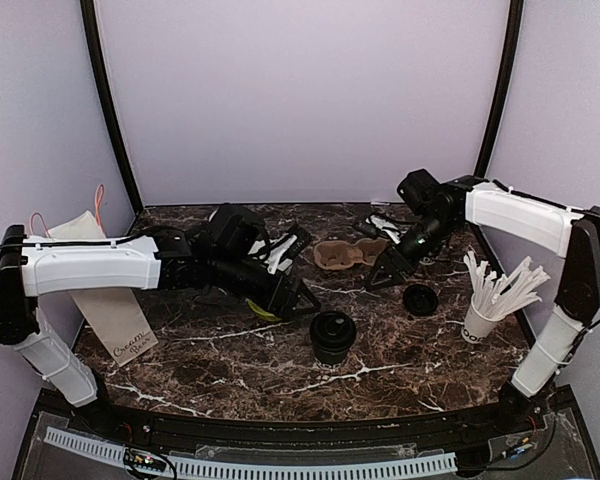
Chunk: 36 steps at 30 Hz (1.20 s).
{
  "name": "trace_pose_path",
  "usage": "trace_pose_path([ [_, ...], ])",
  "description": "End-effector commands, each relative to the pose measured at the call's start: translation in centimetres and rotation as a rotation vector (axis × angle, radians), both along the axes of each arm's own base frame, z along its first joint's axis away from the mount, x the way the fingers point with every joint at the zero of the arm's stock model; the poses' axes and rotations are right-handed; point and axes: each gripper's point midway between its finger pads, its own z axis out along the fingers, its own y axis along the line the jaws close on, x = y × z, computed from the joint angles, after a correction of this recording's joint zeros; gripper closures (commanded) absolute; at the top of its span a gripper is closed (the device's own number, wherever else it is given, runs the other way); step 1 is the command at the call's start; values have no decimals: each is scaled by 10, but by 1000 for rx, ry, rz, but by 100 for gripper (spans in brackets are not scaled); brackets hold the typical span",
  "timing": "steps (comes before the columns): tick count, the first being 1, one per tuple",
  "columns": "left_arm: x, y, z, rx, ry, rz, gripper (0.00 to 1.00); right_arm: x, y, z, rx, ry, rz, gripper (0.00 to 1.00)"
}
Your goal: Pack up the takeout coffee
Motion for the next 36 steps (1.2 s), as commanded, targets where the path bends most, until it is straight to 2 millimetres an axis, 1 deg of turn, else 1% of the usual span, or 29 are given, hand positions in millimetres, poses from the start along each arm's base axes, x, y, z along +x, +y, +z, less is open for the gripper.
trace_pose_path([
  [1,-17,-15,36,106,-514,-198,19,-10,-8,25,42,-97,55,33],
  [2,-28,-17,30,151,-539,-248,15,-9,-9,31,53,-127,52,32],
  [3,-26,-22,32,182,-594,-282,13,-6,-10,37,64,-155,43,32],
  [4,-27,-23,37,209,-603,-304,12,-5,-11,44,79,-188,40,31],
  [5,-26,-25,28,247,-611,-331,12,-5,-13,49,87,-220,38,30],
  [6,-24,-25,30,273,-618,-337,12,-3,-15,54,94,-257,31,30],
  [7,-23,-27,22,300,-618,-358,11,-2,-16,59,99,-289,25,29],
  [8,-23,-27,23,316,-617,-365,11,-1,-18,63,101,-317,16,29],
  [10,-23,-30,17,340,-604,-388,10,0,-22,71,101,-365,-1,28],
  [11,-24,-32,10,354,-593,-400,10,0,-25,74,98,-381,-8,28],
  [12,-24,-33,11,359,-589,-404,10,0,-27,75,95,-392,-12,27],
  [13,-24,-34,5,371,-580,-406,10,-2,-28,75,89,-396,-16,27],
  [16,-20,-35,-1,399,-574,-399,10,-5,-32,77,87,-403,-19,27],
  [17,-19,-36,-5,409,-567,-401,10,-8,-32,77,91,-399,-10,27],
  [20,-14,-34,-5,434,-574,-377,11,-24,-27,73,115,-363,65,26],
  [22,-11,-32,4,429,-590,-353,12,-34,-24,61,76,-356,132,26],
  [24,-10,-25,25,408,-624,-318,12,-47,-17,49,30,-371,225,23],
  [25,-7,-21,30,411,-635,-300,12,-52,-12,45,13,-387,264,20],
  [26,-2,-14,42,415,-656,-252,12,-57,-6,42,-1,-409,302,18],
  [27,5,-6,47,432,-665,-209,11,-61,0,42,-8,-434,335,13],
  [28,9,0,57,418,-662,-161,11,-64,7,42,-11,-461,363,9],
  [29,19,9,62,434,-665,-106,11,-66,14,42,-11,-485,389,6],
  [30,24,16,72,418,-658,-48,11,-67,21,42,-10,-505,407,3],
  [31,36,26,79,435,-675,30,11,-70,29,41,-11,-520,433,2],
  [32,42,35,89,412,-661,116,11,-72,35,39,-17,-527,456,2],
  [33,56,48,95,423,-669,209,11,-74,42,36,-25,-526,476,2],
  [34,59,57,107,379,-640,292,11,-76,47,31,-36,-521,496,2],
  [35,68,69,109,371,-628,357,11,-77,52,27,-46,-519,508,1],
  [36,69,78,121,317,-601,425,11,-78,57,21,-58,-516,524,2],
])
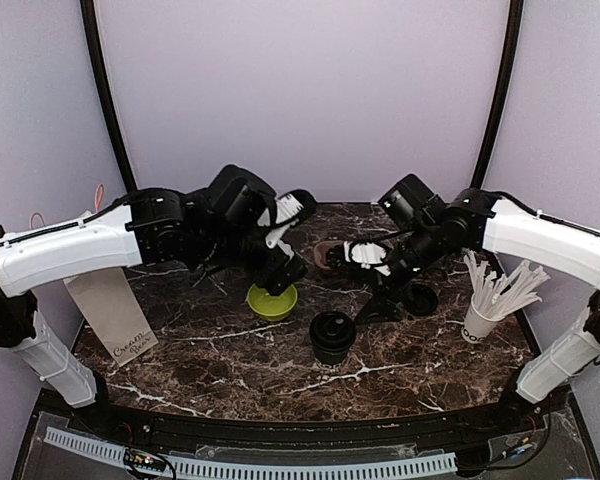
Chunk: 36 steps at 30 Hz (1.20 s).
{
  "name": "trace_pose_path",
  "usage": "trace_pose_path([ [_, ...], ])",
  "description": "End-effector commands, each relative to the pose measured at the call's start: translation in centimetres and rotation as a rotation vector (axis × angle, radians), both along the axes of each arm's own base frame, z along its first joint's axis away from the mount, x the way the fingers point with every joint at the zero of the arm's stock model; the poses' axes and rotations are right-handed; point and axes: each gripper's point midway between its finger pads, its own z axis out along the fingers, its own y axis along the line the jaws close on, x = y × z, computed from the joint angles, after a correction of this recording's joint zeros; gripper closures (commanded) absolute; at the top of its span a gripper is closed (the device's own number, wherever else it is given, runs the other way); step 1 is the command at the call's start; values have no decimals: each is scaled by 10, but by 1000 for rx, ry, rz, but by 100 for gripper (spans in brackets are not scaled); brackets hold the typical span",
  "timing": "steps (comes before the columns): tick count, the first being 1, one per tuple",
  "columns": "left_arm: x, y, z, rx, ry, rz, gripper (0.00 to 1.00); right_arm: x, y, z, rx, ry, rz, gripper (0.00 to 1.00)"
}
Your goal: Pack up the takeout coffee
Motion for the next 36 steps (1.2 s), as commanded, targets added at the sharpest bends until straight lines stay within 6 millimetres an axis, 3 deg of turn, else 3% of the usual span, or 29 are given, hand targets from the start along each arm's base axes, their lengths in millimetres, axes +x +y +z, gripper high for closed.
trace_pose_path([
  [1,46,62,52,-256,-57,394,11,-9,25,-23,-78,-45,107,1],
  [2,49,72,66,-329,-65,432,11,-13,28,-31,-103,-41,124,1],
  [3,49,77,60,-334,-58,445,11,-16,31,-35,-114,-36,138,2],
  [4,49,84,69,-375,-69,457,11,-19,34,-38,-118,-28,150,1],
  [7,49,96,69,-389,-77,483,11,-25,38,-45,-128,-15,175,2],
  [17,46,97,65,-384,-67,470,11,-21,48,-58,-169,20,146,18],
  [26,47,96,58,-361,-61,464,12,-15,46,-68,-221,-18,112,18],
  [31,47,95,57,-356,-60,462,12,-13,48,-61,-222,-21,99,29],
  [36,47,97,61,-351,-68,459,11,-8,41,-36,-193,-29,73,32],
])
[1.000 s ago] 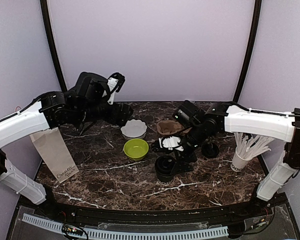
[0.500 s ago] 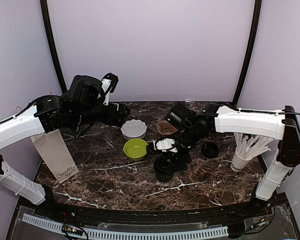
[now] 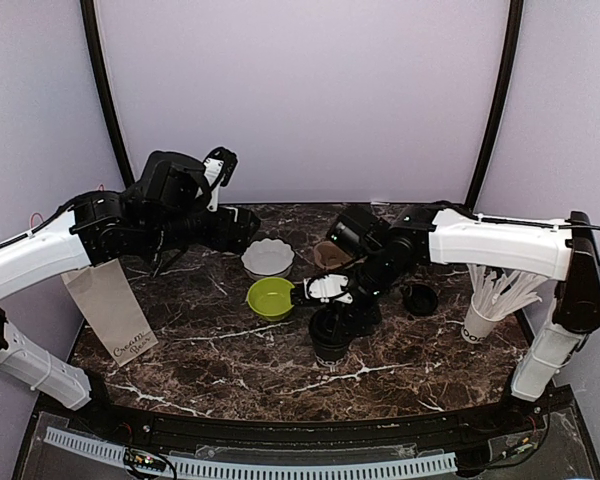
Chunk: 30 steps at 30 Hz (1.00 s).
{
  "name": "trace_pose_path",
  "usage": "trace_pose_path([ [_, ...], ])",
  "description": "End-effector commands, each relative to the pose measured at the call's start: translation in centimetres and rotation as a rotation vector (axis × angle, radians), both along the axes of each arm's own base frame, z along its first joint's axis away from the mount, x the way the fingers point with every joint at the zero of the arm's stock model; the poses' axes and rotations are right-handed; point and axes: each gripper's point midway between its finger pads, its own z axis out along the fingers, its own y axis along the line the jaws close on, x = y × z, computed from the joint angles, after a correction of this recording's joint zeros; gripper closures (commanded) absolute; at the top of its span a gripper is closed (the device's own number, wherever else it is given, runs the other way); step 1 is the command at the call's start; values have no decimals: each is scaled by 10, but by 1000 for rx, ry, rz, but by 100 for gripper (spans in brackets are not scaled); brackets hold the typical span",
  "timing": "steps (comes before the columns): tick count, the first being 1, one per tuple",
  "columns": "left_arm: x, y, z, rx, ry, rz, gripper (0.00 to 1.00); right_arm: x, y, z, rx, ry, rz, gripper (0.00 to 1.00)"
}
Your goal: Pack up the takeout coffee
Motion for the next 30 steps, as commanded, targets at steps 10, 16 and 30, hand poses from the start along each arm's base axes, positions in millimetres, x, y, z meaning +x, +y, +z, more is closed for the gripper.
trace_pose_path([
  [10,1,0,3,0,-17,-13,11,94,-84,82,160,-19,-360,32],
  [16,2,-5,1,4,-15,-31,11,152,-148,97,144,-99,-588,32],
  [30,-1,-10,-8,1,15,-56,11,210,-203,53,60,-80,-843,32],
])
